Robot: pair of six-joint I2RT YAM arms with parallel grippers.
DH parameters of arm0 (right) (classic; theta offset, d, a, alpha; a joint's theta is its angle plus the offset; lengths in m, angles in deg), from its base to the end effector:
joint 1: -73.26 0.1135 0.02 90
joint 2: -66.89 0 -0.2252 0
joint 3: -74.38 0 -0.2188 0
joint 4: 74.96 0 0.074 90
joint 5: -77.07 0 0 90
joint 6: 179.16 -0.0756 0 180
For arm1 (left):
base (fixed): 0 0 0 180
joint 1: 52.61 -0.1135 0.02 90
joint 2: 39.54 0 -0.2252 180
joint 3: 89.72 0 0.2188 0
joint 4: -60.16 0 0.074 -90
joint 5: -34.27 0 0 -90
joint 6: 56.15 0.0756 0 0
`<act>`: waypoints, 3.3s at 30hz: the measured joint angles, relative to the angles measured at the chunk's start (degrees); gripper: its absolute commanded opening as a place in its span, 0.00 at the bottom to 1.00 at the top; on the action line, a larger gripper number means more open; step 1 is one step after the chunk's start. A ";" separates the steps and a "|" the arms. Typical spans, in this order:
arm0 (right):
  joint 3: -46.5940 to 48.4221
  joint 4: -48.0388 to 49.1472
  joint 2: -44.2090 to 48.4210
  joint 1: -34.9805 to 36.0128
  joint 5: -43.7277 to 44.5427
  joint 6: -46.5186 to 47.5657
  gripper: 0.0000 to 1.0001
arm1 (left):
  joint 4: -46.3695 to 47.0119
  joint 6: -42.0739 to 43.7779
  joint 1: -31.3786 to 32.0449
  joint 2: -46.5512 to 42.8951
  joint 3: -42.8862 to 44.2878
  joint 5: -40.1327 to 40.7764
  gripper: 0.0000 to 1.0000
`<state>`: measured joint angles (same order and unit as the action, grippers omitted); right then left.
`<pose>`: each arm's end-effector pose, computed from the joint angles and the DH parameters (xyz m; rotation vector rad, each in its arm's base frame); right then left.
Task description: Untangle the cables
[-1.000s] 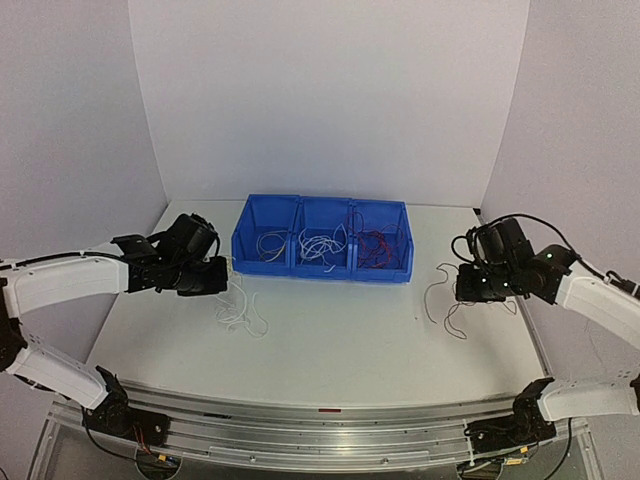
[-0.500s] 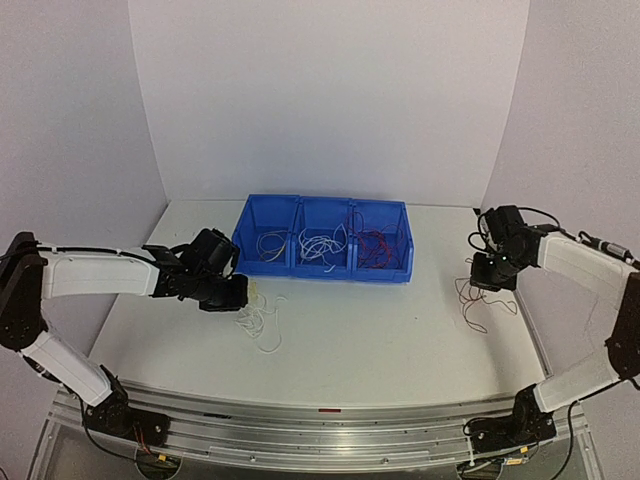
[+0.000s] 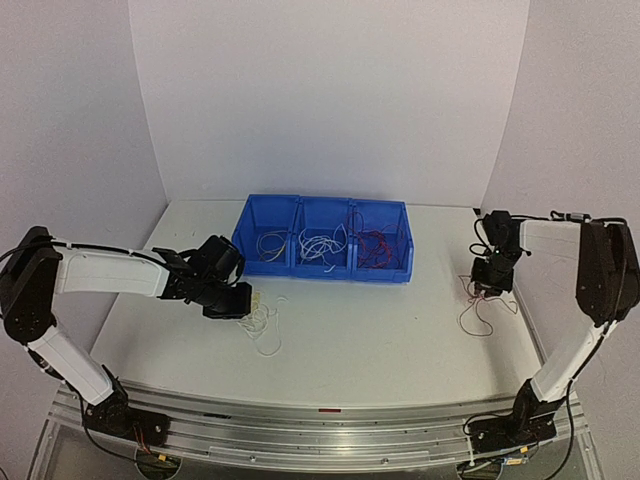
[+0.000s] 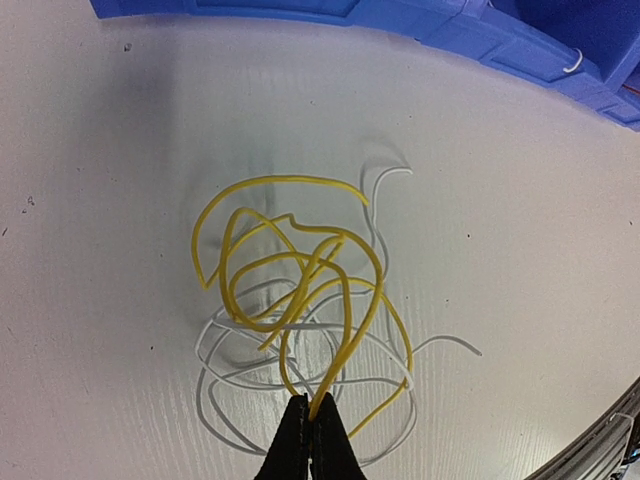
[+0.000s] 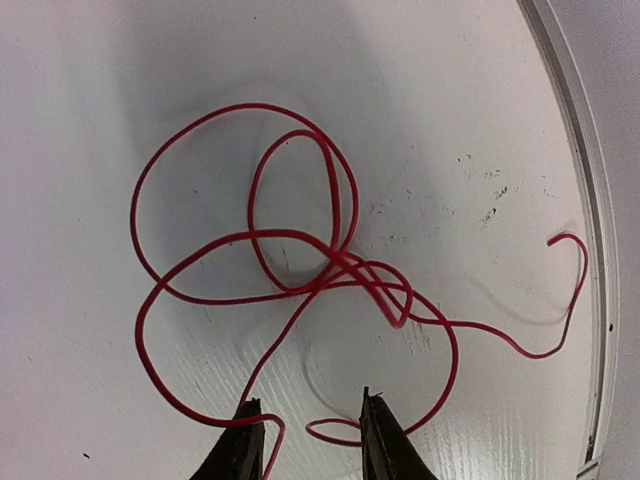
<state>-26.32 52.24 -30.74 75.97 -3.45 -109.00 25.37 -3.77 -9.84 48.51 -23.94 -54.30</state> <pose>0.3059 0.0020 0.1273 0.4525 2.7471 -0.1359 0.2187 -0.1997 0.1301 0.1091 2.6438 -0.4797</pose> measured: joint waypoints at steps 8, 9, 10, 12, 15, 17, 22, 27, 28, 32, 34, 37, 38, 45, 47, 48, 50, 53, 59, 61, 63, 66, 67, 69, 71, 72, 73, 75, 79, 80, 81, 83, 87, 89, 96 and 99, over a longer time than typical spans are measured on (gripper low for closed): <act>0.86 0.00 -1.25 -0.05 0.77 -0.88 0.63 | -0.11 0.02 0.04 0.77 0.02 0.02 0.00; 0.82 -0.01 -1.17 -0.05 0.99 -1.13 0.66 | -0.11 0.02 0.04 0.77 0.02 0.03 0.00; 0.70 -0.01 -0.96 -0.05 1.17 -1.17 0.71 | -0.11 0.02 0.04 0.77 0.02 0.04 0.00; 0.29 -0.12 0.11 -0.05 1.39 -0.99 0.80 | -0.11 0.02 0.04 0.77 0.02 0.05 0.00; -0.04 -0.24 2.81 -0.05 1.47 -0.08 0.83 | -0.11 0.00 0.04 0.77 0.02 0.09 0.00; -0.12 -0.22 4.62 -0.05 1.47 0.43 0.84 | -0.11 0.00 0.04 0.77 0.02 0.09 0.00; -1.85 0.11 9.41 -0.05 1.19 1.06 0.86 | -0.11 0.00 0.04 0.77 0.02 0.11 0.00; -4.27 -0.07 9.84 -0.05 -2.83 0.67 0.87 | -0.09 -0.02 0.04 0.83 0.02 0.11 0.00; -4.27 -0.03 9.25 -0.05 -3.70 0.64 0.88 | -0.09 -0.01 0.04 0.91 0.02 0.11 0.00; -3.68 0.57 4.83 -0.05 -5.04 0.48 0.89 | -0.11 0.02 0.04 1.44 0.02 0.11 0.00; -2.31 0.79 1.29 -0.05 -5.06 0.49 0.89 | -0.11 0.03 0.04 1.52 0.03 0.12 0.00; 0.22 1.38 -3.75 -0.05 -4.55 0.63 0.89 | -0.11 0.04 0.04 1.53 0.03 0.17 0.00; 1.04 1.58 -5.17 -0.05 -4.00 0.77 0.89 | -0.11 0.04 0.04 1.53 0.02 0.20 0.00; 6.05 2.88 -11.46 -0.05 1.06 1.68 0.73 | -0.13 0.02 0.04 1.48 0.02 0.27 0.00; 7.82 3.17 -13.01 -0.05 1.39 1.80 0.55 | -0.16 0.02 0.04 1.31 0.02 0.37 0.00; 8.81 3.44 -13.92 -0.05 1.47 1.85 0.42 | -0.17 0.02 0.04 1.13 0.02 0.46 0.00; 10.27 4.05 -15.41 -0.05 1.48 1.96 0.11 | -0.18 0.02 0.04 0.85 0.02 0.69 0.00; 11.05 4.57 -16.03 -0.07 0.94 2.00 0.00 | -0.33 0.02 0.04 0.43 0.02 1.08 0.00; 10.26 4.54 -13.23 -0.05 -2.80 1.99 0.00 | -0.74 -0.06 0.04 -1.15 -0.03 1.82 0.00; 9.56 4.07 -9.06 -0.05 -5.44 1.98 0.00 | -0.68 -0.21 0.04 -1.83 -0.07 1.97 0.00; 9.57 3.80 -3.64 0.10 -8.39 1.86 0.00 | -0.61 -0.35 0.04 -2.34 -0.16 2.21 0.00; 10.30 3.64 6.10 1.81 -12.74 1.35 0.00 | -0.59 -0.42 0.04 -2.98 -0.64 2.29 0.00; 11.35 3.47 9.09 3.09 -14.28 1.03 0.00 | -0.57 -0.42 0.04 -3.08 -0.86 2.32 0.00; 14.40 3.72 12.77 5.63 -17.30 0.32 0.00 | -0.56 -0.44 0.04 -3.10 -1.12 2.32 0.00; 17.92 3.81 14.62 8.68 -20.13 -0.24 0.00 | -0.55 -0.64 0.04 -3.16 -1.42 2.30 0.00; 19.88 3.80 14.65 10.04 -21.27 -0.48 0.00 | -0.48 -0.88 0.04 -3.21 -1.66 2.32 0.00; 22.04 3.87 14.23 11.36 -22.13 -0.71 0.00 | -0.41 -1.11 0.04 -3.26 -1.92 2.31 0.00; 26.00 4.21 12.73 13.60 -23.49 -0.98 0.00 | -0.09 -1.47 0.04 -3.30 -2.53 2.32 0.00; 33.82 5.14 6.20 15.85 -24.12 -1.04 0.00 | -0.14 -2.01 0.04 -3.39 -3.72 2.29 0.06; 35.31 5.48 4.42 15.87 -23.93 -1.03 0.00 | -0.15 -2.20 0.04 -3.41 -3.91 2.29 0.10; 36.85 5.85 2.21 15.85 -23.85 -1.03 0.00 | -0.05 -2.50 0.04 -3.45 -4.08 2.28 0.16; 39.85 6.50 -2.44 15.82 -24.14 -1.09 0.00 | -0.07 -3.00 0.04 -3.62 -4.24 2.26 0.25; 45.98 7.43 -13.08 15.71 -25.28 -1.97 0.00 | -0.11 -3.20 0.04 -3.80 -4.24 2.32 0.39; 48.00 7.60 -17.48 15.71 -25.53 -2.45 0.00 | -0.10 -3.29 0.04 -3.83 -4.24 2.30 0.47; 51.38 7.41 -27.46 15.71 -23.70 -1.95 0.00 | -0.34 -3.33 0.04 -5.73 -4.24 2.85 0.91; 51.57 7.35 -29.85 15.71 -21.63 -0.40 0.00 | -0.75 -3.34 0.04 -7.11 -4.24 3.33 0.99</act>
<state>25.24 59.59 -60.60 91.68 -25.07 -109.40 24.62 -7.11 -9.80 41.40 -28.18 -50.96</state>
